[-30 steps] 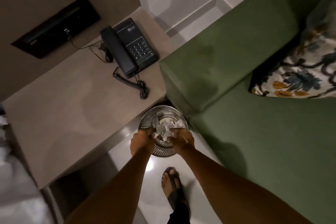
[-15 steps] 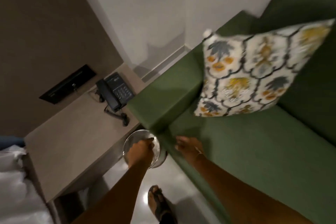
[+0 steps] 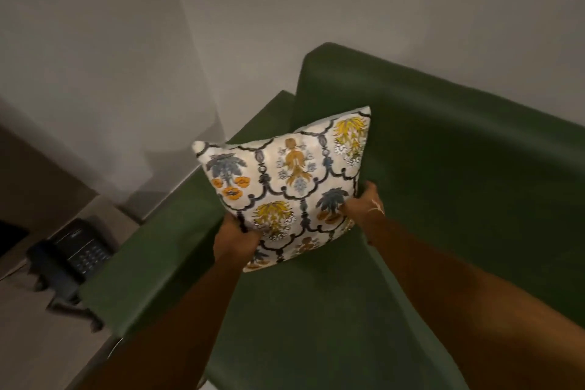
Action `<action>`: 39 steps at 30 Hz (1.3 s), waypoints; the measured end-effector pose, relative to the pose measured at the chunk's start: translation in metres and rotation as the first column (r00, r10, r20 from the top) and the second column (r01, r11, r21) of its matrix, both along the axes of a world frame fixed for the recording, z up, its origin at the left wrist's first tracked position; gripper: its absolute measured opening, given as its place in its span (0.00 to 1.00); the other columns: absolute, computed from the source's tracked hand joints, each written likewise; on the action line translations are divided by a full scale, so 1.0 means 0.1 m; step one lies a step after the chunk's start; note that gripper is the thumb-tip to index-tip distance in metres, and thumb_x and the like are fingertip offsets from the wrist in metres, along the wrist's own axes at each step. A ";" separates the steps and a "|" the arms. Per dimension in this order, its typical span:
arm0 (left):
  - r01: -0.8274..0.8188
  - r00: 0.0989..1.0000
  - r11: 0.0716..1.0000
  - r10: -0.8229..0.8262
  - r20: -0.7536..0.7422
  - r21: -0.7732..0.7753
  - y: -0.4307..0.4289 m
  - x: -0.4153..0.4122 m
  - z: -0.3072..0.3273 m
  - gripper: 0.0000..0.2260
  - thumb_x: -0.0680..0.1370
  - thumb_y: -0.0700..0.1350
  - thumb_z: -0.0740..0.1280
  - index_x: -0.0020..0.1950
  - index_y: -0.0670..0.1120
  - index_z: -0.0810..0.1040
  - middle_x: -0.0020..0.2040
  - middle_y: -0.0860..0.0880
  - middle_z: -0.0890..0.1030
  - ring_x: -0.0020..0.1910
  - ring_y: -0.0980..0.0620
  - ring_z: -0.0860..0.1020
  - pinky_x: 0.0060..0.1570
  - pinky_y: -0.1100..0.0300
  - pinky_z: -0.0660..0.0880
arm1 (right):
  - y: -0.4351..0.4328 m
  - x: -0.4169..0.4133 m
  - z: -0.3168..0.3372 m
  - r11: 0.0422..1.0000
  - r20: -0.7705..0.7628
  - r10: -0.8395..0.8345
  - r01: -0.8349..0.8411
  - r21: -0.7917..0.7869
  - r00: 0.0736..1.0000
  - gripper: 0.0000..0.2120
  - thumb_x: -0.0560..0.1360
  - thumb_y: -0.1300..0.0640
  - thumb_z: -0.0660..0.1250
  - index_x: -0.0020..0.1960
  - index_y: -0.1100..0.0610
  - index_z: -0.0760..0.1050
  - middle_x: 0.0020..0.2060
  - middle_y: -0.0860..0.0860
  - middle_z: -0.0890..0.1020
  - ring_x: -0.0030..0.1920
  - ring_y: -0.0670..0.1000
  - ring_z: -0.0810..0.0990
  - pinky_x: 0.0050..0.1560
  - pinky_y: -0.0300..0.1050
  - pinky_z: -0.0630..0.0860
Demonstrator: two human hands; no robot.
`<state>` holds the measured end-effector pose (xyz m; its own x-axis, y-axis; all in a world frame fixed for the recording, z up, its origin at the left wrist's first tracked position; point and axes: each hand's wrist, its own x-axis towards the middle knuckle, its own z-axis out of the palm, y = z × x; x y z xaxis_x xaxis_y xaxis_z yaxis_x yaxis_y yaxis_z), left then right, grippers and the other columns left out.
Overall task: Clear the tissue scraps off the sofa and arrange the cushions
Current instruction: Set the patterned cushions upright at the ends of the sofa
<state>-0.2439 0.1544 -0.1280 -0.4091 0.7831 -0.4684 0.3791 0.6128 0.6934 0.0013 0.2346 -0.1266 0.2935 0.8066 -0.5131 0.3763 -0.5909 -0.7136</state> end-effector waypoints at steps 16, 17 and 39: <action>0.189 0.949 0.970 -0.221 0.227 0.154 0.60 0.94 0.12 0.27 0.62 0.33 0.70 0.59 0.52 0.76 0.53 0.49 0.82 0.55 0.46 0.79 0.55 0.50 0.76 | -1.17 0.81 -0.10 0.751 -0.444 -0.445 0.594 0.288 0.778 0.31 0.65 0.73 0.73 0.61 0.50 0.69 0.52 0.44 0.81 0.51 0.43 0.80 0.50 0.48 0.80; 0.230 0.933 0.962 -0.261 0.248 0.146 0.65 1.08 0.13 0.27 0.63 0.32 0.70 0.58 0.53 0.76 0.52 0.49 0.82 0.55 0.46 0.78 0.54 0.52 0.75 | -1.22 0.89 -0.10 0.720 -0.450 -0.472 0.626 0.300 0.758 0.31 0.65 0.74 0.72 0.61 0.52 0.69 0.52 0.45 0.81 0.51 0.43 0.80 0.49 0.47 0.80; 0.789 0.548 0.477 -0.831 0.093 -0.388 -0.16 2.39 0.14 0.21 0.72 0.45 0.71 0.64 0.48 0.75 0.57 0.45 0.79 0.50 0.45 0.80 0.48 0.52 0.80 | -2.17 2.00 -0.06 0.777 -0.301 -0.597 0.629 0.015 0.744 0.41 0.67 0.70 0.75 0.74 0.57 0.59 0.71 0.62 0.67 0.70 0.62 0.68 0.67 0.59 0.71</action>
<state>-0.0053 0.1384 -0.1145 0.2630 0.5792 -0.7716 0.8841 0.1755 0.4331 0.2008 0.0176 -0.1330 0.6105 0.5545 -0.5655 -0.2526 -0.5405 -0.8025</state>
